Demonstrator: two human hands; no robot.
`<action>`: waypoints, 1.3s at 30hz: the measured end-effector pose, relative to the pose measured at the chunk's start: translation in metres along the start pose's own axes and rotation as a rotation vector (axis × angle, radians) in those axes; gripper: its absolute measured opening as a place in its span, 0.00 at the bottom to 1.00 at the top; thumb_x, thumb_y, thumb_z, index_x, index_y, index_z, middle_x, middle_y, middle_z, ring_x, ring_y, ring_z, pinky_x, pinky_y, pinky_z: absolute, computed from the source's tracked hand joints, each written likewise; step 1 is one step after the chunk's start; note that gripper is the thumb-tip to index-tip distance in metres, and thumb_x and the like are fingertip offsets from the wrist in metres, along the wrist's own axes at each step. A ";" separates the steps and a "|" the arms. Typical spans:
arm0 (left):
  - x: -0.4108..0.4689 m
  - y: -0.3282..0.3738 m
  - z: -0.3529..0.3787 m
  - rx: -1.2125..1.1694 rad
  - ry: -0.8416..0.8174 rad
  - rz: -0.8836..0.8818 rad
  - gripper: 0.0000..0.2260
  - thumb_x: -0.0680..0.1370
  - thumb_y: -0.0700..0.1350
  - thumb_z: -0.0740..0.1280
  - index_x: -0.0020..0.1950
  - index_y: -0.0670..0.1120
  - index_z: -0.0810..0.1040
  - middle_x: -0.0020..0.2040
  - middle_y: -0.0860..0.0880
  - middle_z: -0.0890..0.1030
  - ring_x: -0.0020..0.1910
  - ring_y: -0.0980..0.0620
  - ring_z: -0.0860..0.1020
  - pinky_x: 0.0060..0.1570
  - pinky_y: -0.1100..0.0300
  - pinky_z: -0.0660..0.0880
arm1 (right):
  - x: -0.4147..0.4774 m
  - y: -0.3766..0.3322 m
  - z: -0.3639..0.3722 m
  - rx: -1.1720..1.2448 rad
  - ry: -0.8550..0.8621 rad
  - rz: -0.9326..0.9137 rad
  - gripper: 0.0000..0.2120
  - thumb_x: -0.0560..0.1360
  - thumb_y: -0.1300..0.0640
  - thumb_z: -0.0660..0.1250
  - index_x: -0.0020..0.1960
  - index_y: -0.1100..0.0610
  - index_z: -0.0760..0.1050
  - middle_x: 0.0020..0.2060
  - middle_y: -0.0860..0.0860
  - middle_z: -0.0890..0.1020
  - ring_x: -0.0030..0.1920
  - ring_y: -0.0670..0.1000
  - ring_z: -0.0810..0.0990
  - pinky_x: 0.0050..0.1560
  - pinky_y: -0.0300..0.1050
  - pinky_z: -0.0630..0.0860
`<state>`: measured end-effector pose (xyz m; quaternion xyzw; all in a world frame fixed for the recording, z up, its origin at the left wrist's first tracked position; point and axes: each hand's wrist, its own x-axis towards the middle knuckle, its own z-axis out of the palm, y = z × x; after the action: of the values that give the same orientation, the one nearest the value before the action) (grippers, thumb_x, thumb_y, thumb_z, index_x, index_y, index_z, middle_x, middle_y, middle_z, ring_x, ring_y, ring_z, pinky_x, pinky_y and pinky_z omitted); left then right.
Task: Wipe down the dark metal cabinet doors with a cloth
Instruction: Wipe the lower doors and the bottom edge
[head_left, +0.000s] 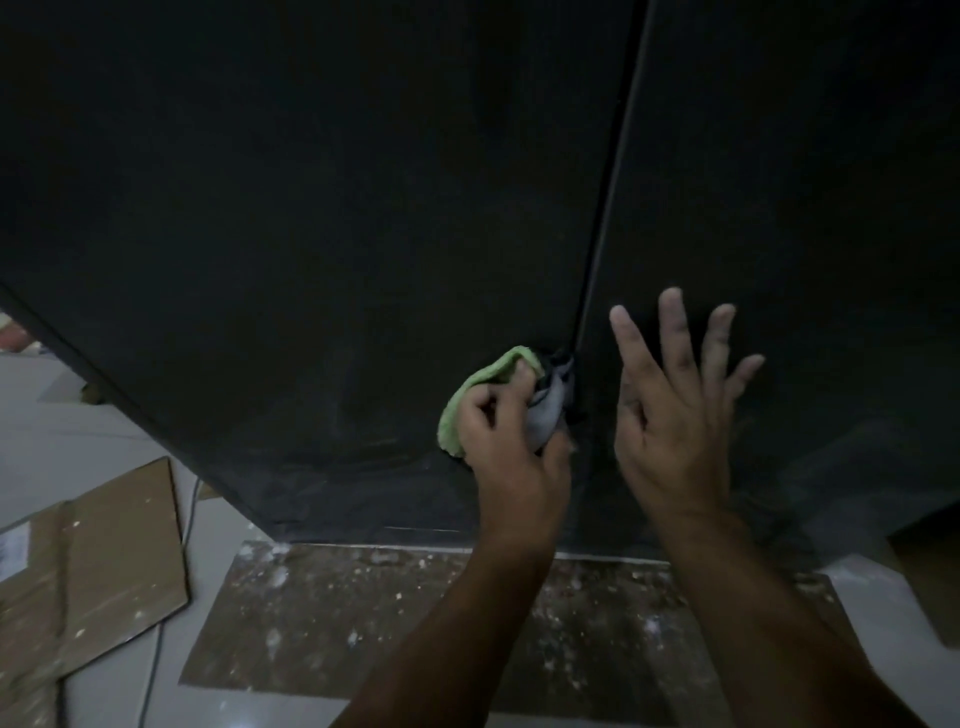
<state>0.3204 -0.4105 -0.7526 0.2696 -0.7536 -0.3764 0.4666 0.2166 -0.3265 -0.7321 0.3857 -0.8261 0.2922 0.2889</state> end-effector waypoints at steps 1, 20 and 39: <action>-0.004 0.001 0.003 0.047 -0.061 0.068 0.27 0.73 0.36 0.72 0.71 0.46 0.71 0.62 0.48 0.65 0.59 0.64 0.65 0.60 0.75 0.66 | -0.001 0.002 -0.001 0.018 -0.008 -0.001 0.35 0.78 0.59 0.57 0.79 0.38 0.48 0.78 0.36 0.41 0.79 0.50 0.34 0.71 0.77 0.40; -0.012 0.023 -0.008 -0.317 -0.420 -0.162 0.14 0.81 0.43 0.63 0.67 0.50 0.77 0.54 0.52 0.80 0.52 0.57 0.79 0.50 0.64 0.77 | -0.084 -0.032 0.005 0.426 -0.199 0.146 0.38 0.76 0.44 0.61 0.81 0.50 0.49 0.81 0.49 0.52 0.80 0.56 0.49 0.78 0.60 0.49; 0.033 0.028 -0.034 0.452 -0.320 0.247 0.13 0.78 0.42 0.64 0.61 0.55 0.76 0.44 0.57 0.82 0.45 0.56 0.80 0.56 0.54 0.55 | -0.088 0.018 0.031 0.562 0.316 0.919 0.35 0.77 0.72 0.64 0.76 0.47 0.58 0.79 0.52 0.58 0.75 0.40 0.60 0.74 0.41 0.62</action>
<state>0.3357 -0.4304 -0.7039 0.2100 -0.9093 -0.1774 0.3126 0.2415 -0.2975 -0.8193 -0.0003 -0.7463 0.6511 0.1382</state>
